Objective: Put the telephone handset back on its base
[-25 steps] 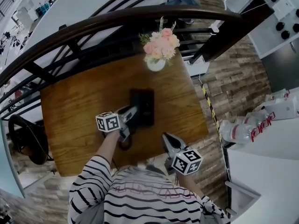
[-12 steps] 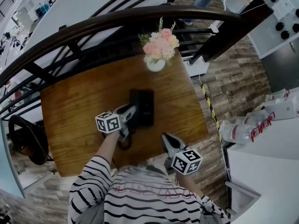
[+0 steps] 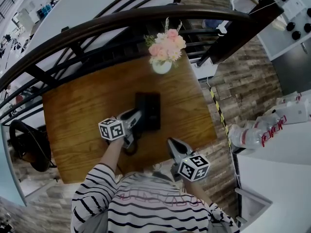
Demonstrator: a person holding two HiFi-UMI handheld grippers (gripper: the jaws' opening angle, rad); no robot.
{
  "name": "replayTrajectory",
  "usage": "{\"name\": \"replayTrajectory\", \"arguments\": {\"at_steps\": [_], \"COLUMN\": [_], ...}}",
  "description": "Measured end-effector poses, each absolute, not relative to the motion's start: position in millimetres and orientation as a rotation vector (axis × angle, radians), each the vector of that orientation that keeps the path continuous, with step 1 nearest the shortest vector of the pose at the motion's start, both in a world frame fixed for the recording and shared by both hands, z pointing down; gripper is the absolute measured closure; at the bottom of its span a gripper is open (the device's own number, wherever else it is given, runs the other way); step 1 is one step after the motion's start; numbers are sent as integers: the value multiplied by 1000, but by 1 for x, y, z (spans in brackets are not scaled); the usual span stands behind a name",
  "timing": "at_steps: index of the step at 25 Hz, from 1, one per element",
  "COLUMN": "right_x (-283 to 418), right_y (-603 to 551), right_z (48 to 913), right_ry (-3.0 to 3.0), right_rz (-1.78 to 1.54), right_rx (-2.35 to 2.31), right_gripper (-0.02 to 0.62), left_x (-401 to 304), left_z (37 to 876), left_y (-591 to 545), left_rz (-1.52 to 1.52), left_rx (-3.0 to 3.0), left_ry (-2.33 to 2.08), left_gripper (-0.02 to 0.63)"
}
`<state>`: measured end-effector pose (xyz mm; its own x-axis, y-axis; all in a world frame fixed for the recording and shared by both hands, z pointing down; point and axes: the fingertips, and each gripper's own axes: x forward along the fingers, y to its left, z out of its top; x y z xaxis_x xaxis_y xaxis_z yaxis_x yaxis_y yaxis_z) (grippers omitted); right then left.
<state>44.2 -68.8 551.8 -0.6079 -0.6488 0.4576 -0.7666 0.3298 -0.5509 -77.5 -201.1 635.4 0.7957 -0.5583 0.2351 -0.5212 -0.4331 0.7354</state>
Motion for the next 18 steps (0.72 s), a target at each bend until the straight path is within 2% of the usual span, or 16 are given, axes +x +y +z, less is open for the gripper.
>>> {"name": "replayTrajectory", "arguments": {"at_steps": [7, 11, 18], "right_x": [43, 42, 43], "right_y": [-66, -65, -63], "right_z": [552, 552, 553], "right_ry": [-2433, -2433, -2422], "right_rz": [1141, 1144, 1146], "right_rx": [1306, 1302, 1310], "right_gripper": [594, 594, 594], "left_x": [-81, -84, -86], "left_z": [636, 640, 640], "left_y": [-192, -193, -194], "left_rz": [-37, -58, -109], "left_rx": [2111, 2080, 2049], "left_ry": [-814, -818, -777], "left_gripper": [492, 535, 540]}}
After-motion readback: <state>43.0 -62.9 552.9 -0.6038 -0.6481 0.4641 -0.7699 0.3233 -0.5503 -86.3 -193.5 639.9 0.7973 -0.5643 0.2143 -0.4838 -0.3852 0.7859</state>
